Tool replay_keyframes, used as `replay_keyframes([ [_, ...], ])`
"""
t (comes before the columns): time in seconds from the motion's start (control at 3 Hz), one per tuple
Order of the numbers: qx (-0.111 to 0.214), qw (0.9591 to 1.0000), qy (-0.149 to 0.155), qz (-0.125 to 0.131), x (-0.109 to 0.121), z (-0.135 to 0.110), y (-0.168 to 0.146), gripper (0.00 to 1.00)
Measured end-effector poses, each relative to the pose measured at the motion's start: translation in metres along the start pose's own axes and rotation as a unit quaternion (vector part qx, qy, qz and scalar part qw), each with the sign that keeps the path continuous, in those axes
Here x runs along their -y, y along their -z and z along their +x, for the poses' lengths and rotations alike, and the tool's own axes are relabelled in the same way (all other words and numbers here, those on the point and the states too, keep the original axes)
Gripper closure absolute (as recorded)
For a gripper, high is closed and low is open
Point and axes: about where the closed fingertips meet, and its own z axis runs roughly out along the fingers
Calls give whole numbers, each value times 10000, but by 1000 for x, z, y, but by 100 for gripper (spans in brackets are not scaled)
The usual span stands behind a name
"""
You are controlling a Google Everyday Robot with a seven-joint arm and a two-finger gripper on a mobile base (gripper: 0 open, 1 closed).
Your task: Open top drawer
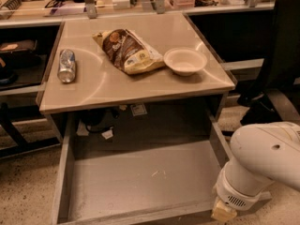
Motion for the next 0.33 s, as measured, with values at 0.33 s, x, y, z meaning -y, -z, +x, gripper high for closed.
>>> replay_keyframes([
  [0.33,0,10000,0,0,0,0,0,81],
])
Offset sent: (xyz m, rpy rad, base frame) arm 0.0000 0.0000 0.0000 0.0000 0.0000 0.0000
